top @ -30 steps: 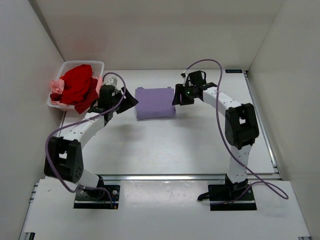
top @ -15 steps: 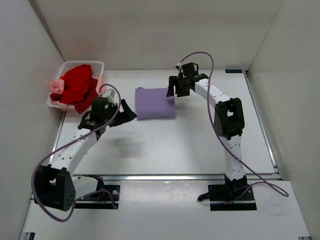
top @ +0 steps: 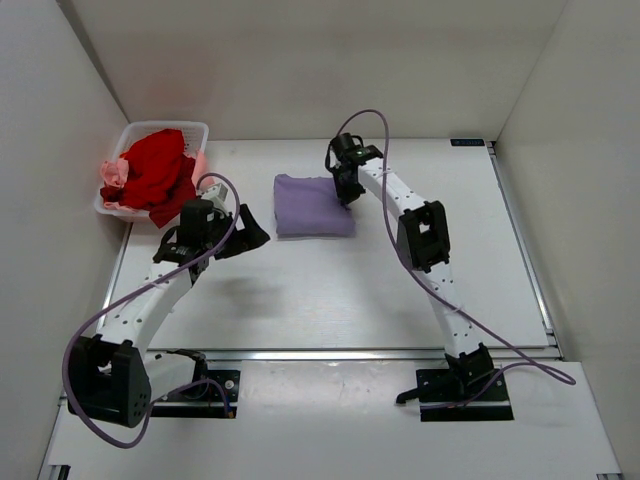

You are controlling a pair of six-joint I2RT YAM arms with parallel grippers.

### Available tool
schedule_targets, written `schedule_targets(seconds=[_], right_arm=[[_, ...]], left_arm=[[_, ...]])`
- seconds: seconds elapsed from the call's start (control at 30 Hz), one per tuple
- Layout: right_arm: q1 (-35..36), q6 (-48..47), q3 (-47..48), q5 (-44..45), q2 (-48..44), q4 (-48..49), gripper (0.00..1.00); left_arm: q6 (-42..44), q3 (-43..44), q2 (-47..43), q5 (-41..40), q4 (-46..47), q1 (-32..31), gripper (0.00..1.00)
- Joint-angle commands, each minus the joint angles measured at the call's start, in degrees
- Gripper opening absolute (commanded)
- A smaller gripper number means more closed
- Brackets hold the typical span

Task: Fold and stack the t-shirts
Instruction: Put the neatly folded tshirt into the corner of the board with the right arm

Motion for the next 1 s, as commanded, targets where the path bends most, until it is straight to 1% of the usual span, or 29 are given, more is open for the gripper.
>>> schedule_targets(seconds=[0.0,0.07,0.1,0.17,0.3,0.33,0.43,0.6,0.77,0.83,0.97], right_arm=[[1.26,-4.82,2.54,19.32,4.10,-11.83,0.00],[0.13,-6.84,-4.83,26.51,1.12,-9.64,0.00],[-0.49,-7.37,-6.43,30.99,0.15,-8.41,0.00],[-2.69,-9.65,-6.71,35.49,0.23,-8.31,0.00],[-8.75,-11.50,-6.71,38.06,0.31,-4.72,0.00],[-10.50,-14.72,-6.45,38.76,0.22,-3.31,0.00],[-14.45,-18.09,-5.92,41.22,1.54,1.16,0.00],[-21.66,-25.55,-4.51,39.38,2.60,8.82,0.00],[-27.21,-33.64,-5.12,33.86,2.95,20.14,0.00],[-29.84,-35.31,-5.04,31.22,2.95,23.06,0.00],[-33.45,-35.15,-4.25,26.04,3.82,27.98,0.00]], left_arm=[[1.50,0.02,-0.63,-0.13,0.18,0.12,0.99],[1.59,-0.06,-0.63,0.04,0.35,0.13,0.99],[1.59,-0.06,-0.54,-0.13,0.27,0.12,0.99],[1.85,-0.06,0.16,0.22,0.18,-0.14,0.99],[2.65,1.07,2.26,0.39,-0.43,-0.75,0.99],[3.00,1.25,2.79,1.00,-0.87,-0.58,0.99],[2.65,2.13,4.02,0.39,-0.44,-1.10,0.99],[1.95,3.10,5.52,1.35,0.17,-2.33,0.99],[0.45,2.92,6.57,1.53,1.76,-4.18,0.99],[0.10,3.36,7.63,1.44,2.20,-4.62,0.98],[1.15,5.03,10.09,5.04,3.17,-6.20,0.97]])
